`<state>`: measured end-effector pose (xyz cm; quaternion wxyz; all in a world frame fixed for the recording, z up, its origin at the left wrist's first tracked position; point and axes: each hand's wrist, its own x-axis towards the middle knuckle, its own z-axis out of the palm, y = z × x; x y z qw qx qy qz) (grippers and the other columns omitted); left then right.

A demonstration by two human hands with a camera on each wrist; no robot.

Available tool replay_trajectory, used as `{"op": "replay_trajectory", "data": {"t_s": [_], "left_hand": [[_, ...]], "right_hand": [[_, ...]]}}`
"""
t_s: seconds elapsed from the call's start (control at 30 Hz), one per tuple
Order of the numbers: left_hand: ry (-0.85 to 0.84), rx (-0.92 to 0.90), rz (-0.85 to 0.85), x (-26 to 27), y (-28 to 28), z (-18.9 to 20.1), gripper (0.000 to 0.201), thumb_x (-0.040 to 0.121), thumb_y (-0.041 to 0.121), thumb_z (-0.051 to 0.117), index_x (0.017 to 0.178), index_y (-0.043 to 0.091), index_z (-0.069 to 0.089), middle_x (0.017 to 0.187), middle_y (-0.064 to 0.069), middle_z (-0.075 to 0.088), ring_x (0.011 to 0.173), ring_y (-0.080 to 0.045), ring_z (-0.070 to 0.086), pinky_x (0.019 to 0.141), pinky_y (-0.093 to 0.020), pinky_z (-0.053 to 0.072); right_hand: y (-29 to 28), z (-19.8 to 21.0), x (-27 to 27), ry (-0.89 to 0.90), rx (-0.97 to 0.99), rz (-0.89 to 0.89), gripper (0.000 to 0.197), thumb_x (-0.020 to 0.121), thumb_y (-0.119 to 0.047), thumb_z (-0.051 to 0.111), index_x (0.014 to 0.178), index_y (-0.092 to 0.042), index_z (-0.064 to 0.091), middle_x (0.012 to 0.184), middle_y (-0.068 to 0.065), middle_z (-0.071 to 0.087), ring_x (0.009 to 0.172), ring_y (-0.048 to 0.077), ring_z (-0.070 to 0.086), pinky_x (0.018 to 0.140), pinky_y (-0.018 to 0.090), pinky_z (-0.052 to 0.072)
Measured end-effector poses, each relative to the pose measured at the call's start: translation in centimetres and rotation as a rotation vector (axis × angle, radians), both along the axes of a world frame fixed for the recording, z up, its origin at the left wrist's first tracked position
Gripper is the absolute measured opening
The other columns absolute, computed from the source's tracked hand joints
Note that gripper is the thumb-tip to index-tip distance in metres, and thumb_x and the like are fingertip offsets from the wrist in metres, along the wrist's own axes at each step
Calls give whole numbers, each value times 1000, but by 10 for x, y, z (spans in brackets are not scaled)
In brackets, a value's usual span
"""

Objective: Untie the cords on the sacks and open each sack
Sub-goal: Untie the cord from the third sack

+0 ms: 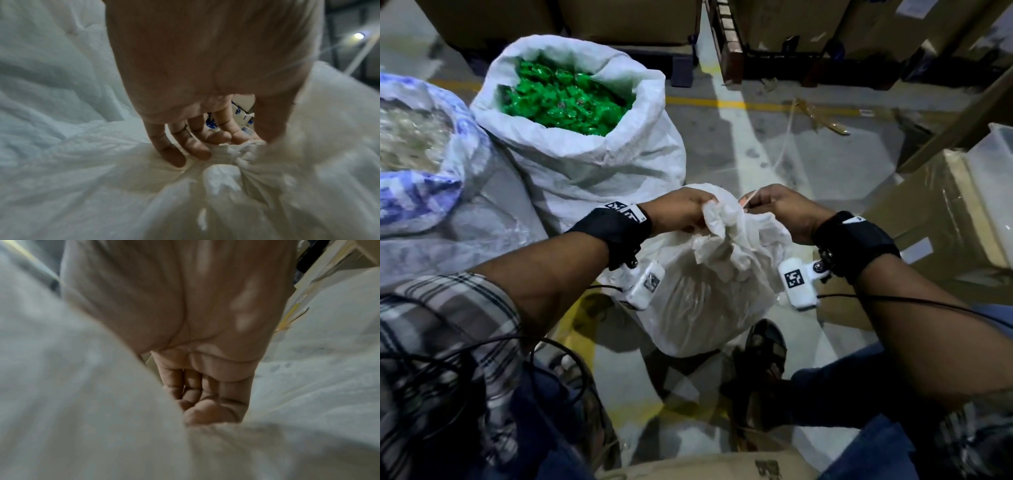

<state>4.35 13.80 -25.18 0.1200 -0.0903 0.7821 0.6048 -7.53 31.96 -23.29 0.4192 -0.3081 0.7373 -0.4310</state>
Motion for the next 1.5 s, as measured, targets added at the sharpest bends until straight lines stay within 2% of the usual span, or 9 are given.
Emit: {"op": "replay_trajectory", "data": {"t_s": [0.3,0.53,0.67,0.77,0.9,1.1,1.27,1.37,1.5], "left_hand": [[112,-174,-168,-2,-10,-5,21,86,-9,68,103,2,65,94,-12,60,80,-14,53,80,-31,44],[53,-228,-93,-3,-5,-1,12,90,4,66,103,4,68,92,-5,61,74,-14,53,74,-31,45],[-148,39,64,-4,0,14,41,101,49,49,103,12,66,88,-2,62,78,-17,59,70,-30,44],[-236,-59,-25,-10,5,25,59,78,79,53,91,23,65,85,1,63,76,-16,58,69,-29,45],[-153,-533,-172,-12,15,11,59,63,58,88,95,23,52,87,4,59,71,-16,51,58,-27,37],[28,-852,35,3,30,-30,75,54,50,91,107,26,43,108,-1,46,86,-24,52,70,-35,45],[199,-796,134,3,32,-32,62,62,32,85,108,21,46,107,-4,56,92,-28,58,75,-37,51],[225,-643,167,5,41,-32,48,69,21,77,103,19,43,80,3,60,75,-26,61,61,-30,42],[128,-328,274,6,47,-23,35,66,35,61,96,18,53,71,8,65,64,-15,63,62,-24,46]], "right_hand": [[-2,0,-5,-27,5,43,13,92,11,56,100,9,66,82,9,67,71,12,62,71,18,50],[1,-3,-9,8,8,0,21,87,-1,64,73,-14,74,67,-6,71,58,3,61,58,16,49],[0,-5,-9,75,51,-82,16,88,-9,65,81,5,69,67,4,58,59,11,49,58,25,40],[-3,-5,-5,111,66,-67,18,91,-3,62,83,13,63,71,10,51,59,12,44,54,21,37],[-8,-1,1,42,58,-66,13,88,8,54,84,18,62,85,26,55,54,16,48,54,25,42],[-7,-6,6,-65,43,-45,14,91,9,60,97,21,63,81,21,56,57,18,52,62,30,48],[-5,-11,2,-80,-12,-78,18,90,7,65,103,20,65,84,22,62,72,27,55,70,30,56],[-6,-15,1,-68,-13,-87,18,87,5,69,100,18,67,85,22,63,69,25,58,66,26,58],[-5,-19,-1,-63,17,-123,15,84,5,72,95,16,70,82,22,66,59,19,62,64,25,59]]}}
